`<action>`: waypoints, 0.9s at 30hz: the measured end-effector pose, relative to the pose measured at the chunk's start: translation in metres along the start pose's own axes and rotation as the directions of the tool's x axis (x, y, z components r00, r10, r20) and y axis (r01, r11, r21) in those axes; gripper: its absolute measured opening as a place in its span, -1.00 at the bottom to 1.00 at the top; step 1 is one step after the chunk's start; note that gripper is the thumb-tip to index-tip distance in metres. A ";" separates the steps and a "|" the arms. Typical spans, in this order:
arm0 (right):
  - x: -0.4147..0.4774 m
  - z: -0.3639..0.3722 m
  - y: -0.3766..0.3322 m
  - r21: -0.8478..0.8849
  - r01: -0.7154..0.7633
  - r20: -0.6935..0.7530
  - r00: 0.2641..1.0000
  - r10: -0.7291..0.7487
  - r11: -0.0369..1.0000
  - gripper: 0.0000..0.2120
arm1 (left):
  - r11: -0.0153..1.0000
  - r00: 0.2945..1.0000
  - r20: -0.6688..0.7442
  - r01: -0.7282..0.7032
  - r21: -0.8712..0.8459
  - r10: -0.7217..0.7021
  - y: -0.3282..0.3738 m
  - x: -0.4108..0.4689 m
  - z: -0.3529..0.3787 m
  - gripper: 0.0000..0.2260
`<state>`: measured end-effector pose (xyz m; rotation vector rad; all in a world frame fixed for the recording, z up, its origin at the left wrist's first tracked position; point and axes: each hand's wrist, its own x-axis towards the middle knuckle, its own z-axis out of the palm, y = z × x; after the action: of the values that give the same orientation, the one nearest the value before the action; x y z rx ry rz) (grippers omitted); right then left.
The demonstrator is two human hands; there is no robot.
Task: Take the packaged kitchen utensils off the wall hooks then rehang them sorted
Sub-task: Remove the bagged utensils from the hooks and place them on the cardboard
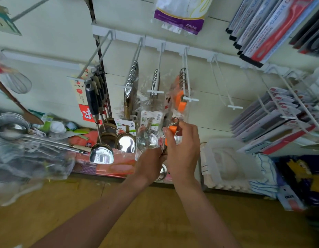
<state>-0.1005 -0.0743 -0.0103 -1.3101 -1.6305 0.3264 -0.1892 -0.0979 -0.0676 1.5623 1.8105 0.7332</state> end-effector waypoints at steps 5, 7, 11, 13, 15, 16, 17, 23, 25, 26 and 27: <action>-0.008 0.016 -0.010 0.038 0.024 0.079 0.997 -0.027 0.999 -0.72 | 1.000 0.999 -0.036 0.023 -0.007 -0.023 -0.018 -0.008 -0.011 -0.82; -0.012 0.028 -0.022 0.050 0.054 0.107 0.993 -0.059 0.997 -0.72 | 0.999 0.999 -0.040 0.037 0.012 -0.037 -0.029 -0.014 -0.021 -0.84; -0.023 0.059 -0.052 0.064 0.145 0.148 0.977 -0.153 0.987 -0.71 | 0.994 0.992 -0.071 0.109 0.025 -0.107 -0.056 -0.028 -0.052 -0.80; -0.033 0.078 -0.071 0.091 0.176 0.177 0.966 -0.190 0.980 -0.73 | 0.985 0.980 -0.118 0.168 0.040 -0.163 -0.075 -0.038 -0.071 -0.84; -0.045 0.100 -0.092 0.130 0.202 0.207 0.952 -0.226 0.971 -0.73 | 0.977 0.963 -0.178 0.212 0.026 -0.204 -0.096 -0.051 -0.091 -0.84; -0.052 0.110 -0.105 0.146 0.214 0.221 0.945 -0.243 0.966 -0.73 | 0.972 0.953 -0.201 0.234 0.016 -0.226 -0.106 -0.059 -0.101 -0.82; -0.059 0.120 -0.118 0.163 0.226 0.238 0.936 -0.260 0.961 -0.72 | 0.966 0.942 -0.224 0.258 0.008 -0.249 -0.118 -0.067 -0.111 -0.81; -0.105 0.173 -0.204 0.311 0.271 0.333 0.867 -0.372 0.911 -0.74 | 0.907 0.841 -0.354 0.417 -0.059 -0.409 -0.175 -0.120 -0.184 -0.84; -0.121 0.190 -0.231 0.356 0.278 0.359 0.841 -0.405 0.892 -0.73 | 0.883 0.793 -0.403 0.457 -0.102 -0.457 -0.193 -0.140 -0.209 -0.86; -0.129 0.198 -0.245 0.367 0.290 0.366 0.828 -0.424 0.884 -0.72 | 0.872 0.772 -0.421 0.476 -0.114 -0.477 -0.201 -0.151 -0.221 -0.86; -0.137 0.206 -0.259 0.382 0.302 0.373 0.815 -0.444 0.874 -0.72 | 0.862 0.753 -0.435 0.492 -0.126 -0.493 -0.210 -0.161 -0.232 -0.86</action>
<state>-0.4277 -0.2188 0.0031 -0.6711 -2.0860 0.6460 -0.4847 -0.2897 -0.0596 0.8597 2.4264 0.8817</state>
